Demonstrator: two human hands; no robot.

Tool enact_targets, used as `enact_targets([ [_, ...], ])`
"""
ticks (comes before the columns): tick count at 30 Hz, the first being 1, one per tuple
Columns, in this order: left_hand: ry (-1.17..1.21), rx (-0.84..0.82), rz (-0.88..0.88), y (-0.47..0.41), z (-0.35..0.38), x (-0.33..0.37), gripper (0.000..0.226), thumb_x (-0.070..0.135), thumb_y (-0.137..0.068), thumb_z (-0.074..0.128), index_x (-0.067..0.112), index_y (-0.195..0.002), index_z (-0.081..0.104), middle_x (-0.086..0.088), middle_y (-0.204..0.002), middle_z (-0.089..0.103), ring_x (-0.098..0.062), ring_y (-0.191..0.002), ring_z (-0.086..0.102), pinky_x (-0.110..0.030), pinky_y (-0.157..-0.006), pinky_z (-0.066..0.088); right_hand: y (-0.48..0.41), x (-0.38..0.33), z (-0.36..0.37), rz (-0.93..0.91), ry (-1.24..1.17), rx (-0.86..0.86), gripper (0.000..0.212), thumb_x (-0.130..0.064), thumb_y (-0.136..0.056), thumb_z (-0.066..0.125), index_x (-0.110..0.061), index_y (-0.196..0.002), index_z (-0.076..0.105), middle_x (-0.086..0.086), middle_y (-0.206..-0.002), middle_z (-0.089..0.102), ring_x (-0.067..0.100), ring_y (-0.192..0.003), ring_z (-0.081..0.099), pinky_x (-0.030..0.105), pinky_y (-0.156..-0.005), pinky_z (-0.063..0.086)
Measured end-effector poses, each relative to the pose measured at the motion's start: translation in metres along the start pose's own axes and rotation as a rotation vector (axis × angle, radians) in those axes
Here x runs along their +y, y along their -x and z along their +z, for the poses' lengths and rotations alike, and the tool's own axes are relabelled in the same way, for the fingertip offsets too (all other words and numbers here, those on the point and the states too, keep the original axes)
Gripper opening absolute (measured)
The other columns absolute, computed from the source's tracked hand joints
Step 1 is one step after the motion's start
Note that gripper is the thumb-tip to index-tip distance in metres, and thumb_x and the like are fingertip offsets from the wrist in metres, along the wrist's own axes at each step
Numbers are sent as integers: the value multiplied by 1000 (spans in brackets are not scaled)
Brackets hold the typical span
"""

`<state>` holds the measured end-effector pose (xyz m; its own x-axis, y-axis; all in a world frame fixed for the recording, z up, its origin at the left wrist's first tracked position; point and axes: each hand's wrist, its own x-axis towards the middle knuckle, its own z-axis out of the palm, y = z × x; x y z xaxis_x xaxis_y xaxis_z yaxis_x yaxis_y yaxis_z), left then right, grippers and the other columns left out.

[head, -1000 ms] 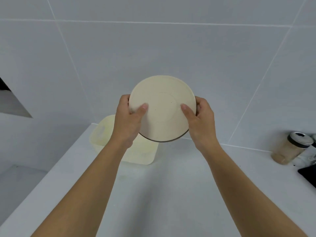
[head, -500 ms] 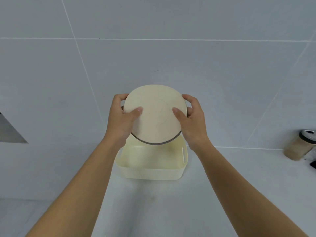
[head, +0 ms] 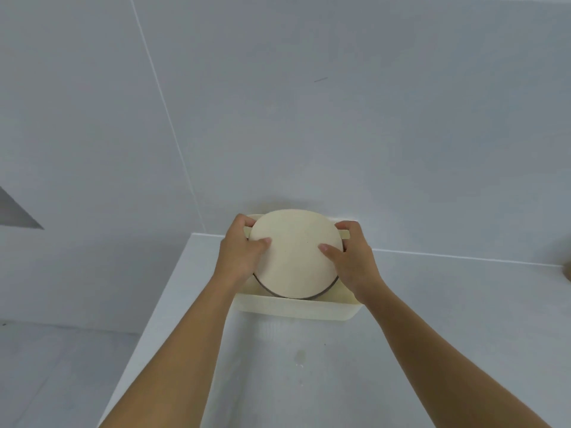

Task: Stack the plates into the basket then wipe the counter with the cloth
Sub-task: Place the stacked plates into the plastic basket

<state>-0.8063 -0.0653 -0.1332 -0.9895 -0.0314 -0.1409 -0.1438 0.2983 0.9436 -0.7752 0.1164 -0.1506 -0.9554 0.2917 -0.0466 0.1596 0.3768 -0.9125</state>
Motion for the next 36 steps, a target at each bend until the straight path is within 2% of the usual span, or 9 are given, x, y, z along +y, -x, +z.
enact_targets([
  [5, -57, -50, -87, -6, 2, -15, 21, 12, -81, 61, 16, -94, 46, -14, -107, 58, -35, -98, 58, -51, -79, 52, -9, 11, 6, 156, 111, -41, 38, -24, -80, 68, -17, -104, 40, -12, -83, 45, 23, -93, 50, 40, -82, 47],
  [12, -344, -132, -127, -19, 9, -23, 26, 12, -82, 53, 12, -105, 41, -2, -88, 51, -30, -95, 55, -51, -83, 52, -18, 14, 11, 295, 285, -149, 50, -25, -80, 69, -1, -114, 43, 13, -106, 57, 29, -93, 55, 46, -85, 52],
  [20, -625, -153, -127, -29, 20, -34, 24, 14, -82, 58, 9, -97, 40, -11, -94, 54, -27, -81, 52, -40, -71, 46, -27, 19, 18, 253, 571, -208, 47, -27, -83, 66, -3, -113, 40, 6, -91, 50, 25, -82, 50, 36, -69, 43],
  [23, -781, -205, -140, -32, 21, -38, 20, 13, -81, 60, 8, -94, 46, -9, -91, 55, -27, -83, 53, -33, -65, 40, -28, 25, 21, 214, 708, -257, 41, -28, -86, 61, -5, -112, 40, 10, -102, 57, 26, -89, 54, 35, -69, 42],
  [26, -841, -261, -171, -37, 20, -41, 17, 11, -82, 58, 9, -74, 43, -4, -72, 45, -25, -74, 48, -28, -56, 34, -30, 29, 22, 174, 816, -318, 36, -30, -89, 56, -4, -111, 46, 13, -109, 59, 29, -96, 59, 34, -68, 43],
  [29, -869, -262, -132, -34, 21, -35, 11, 17, -86, 52, 6, -87, 53, -7, -80, 53, -26, -78, 53, -30, -63, 38, -28, 25, 21, 120, 925, -349, 34, -31, -92, 50, -4, -113, 50, 13, -118, 50, 30, -104, 54, 35, -76, 42],
  [31, -899, -95, 13, -26, 18, -26, 20, 22, -89, 48, 8, -100, 56, -8, -94, 62, -29, -87, 58, -32, -68, 41, -22, 17, 17, -12, 992, -235, 24, -25, -94, 44, -7, -107, 51, 9, -114, 51, 27, -95, 54, 34, -73, 41],
  [33, -874, 240, 243, -17, 7, -15, 20, 24, -91, 45, 11, -96, 58, -9, -93, 66, -32, -85, 60, -33, -63, 39, -16, 9, 6, -184, 1015, 31, 7, -15, -91, 41, -11, -89, 46, 7, -96, 57, 25, -73, 49, 30, -55, 33],
  [36, -870, 507, 356, -10, -19, -13, 24, 29, -89, 48, 7, -93, 56, -16, -91, 63, -37, -86, 58, -37, -59, 36, -9, 8, -23, -217, 1011, 311, 16, -19, -90, 42, -13, -79, 33, 2, -65, 47, 25, -56, 39, 26, -46, 19],
])
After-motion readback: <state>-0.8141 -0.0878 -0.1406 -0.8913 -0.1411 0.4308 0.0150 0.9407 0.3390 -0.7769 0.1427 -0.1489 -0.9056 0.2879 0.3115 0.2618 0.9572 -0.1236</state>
